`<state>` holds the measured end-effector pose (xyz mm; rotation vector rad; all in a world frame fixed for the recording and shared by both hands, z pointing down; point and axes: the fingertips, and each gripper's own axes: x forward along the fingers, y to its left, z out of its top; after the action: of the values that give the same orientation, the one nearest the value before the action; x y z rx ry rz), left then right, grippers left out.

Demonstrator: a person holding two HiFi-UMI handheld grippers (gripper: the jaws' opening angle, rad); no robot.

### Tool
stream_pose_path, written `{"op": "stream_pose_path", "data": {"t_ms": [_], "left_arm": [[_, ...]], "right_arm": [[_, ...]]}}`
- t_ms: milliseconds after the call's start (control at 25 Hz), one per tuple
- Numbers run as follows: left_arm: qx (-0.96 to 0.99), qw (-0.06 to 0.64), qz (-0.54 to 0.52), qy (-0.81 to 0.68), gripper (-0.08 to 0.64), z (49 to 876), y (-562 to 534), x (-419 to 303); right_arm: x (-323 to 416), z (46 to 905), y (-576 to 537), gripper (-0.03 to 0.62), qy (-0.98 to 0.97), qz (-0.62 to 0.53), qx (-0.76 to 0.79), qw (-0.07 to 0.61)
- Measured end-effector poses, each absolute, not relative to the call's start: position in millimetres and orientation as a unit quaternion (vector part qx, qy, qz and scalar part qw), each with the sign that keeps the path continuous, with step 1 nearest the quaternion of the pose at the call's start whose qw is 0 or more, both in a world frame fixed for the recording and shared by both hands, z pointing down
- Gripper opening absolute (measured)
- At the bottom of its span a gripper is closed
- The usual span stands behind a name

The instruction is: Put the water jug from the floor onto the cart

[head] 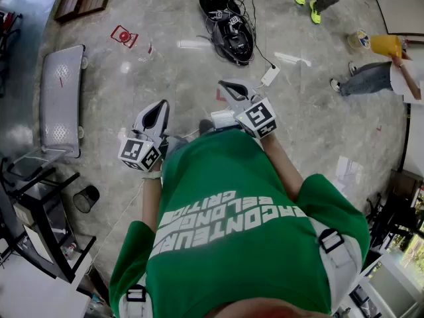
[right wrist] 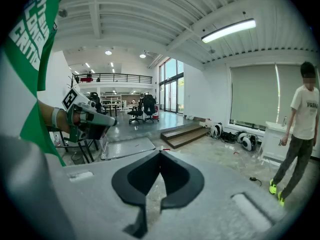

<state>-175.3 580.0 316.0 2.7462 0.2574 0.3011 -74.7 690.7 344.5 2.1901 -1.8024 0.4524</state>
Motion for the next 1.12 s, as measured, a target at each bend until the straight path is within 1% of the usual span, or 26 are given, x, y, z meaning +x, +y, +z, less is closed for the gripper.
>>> {"op": "stream_pose_path", "data": {"t_ms": [240, 480, 720, 1000, 1120], "left_arm": [[0.972, 0.187, 0.114, 0.091, 0.012, 317.7, 595.5, -178.4], [0.973, 0.199, 0.099, 0.058, 0.015, 314.0, 586.8, -192.5], [0.972, 0.198, 0.113, 0.054, 0.015, 324.8, 595.5, -195.2], [0.971, 0.203, 0.116, 0.057, 0.015, 339.8, 565.5, -197.4], [0.971, 0.204, 0.107, 0.061, 0.015, 342.7, 542.8, -185.6]], "right_arm": [[-81.6, 344.4, 692.3, -0.008, -0.635, 0.153, 0.745, 0.138], [-92.8, 347.0, 678.6, -0.008, -0.655, 0.150, 0.727, 0.140], [-89.5, 354.5, 674.5, -0.008, -0.659, 0.160, 0.722, 0.138], [-93.9, 365.5, 640.8, -0.008, -0.654, 0.166, 0.724, 0.145], [-88.8, 365.8, 620.0, -0.008, -0.652, 0.161, 0.725, 0.154]]}}
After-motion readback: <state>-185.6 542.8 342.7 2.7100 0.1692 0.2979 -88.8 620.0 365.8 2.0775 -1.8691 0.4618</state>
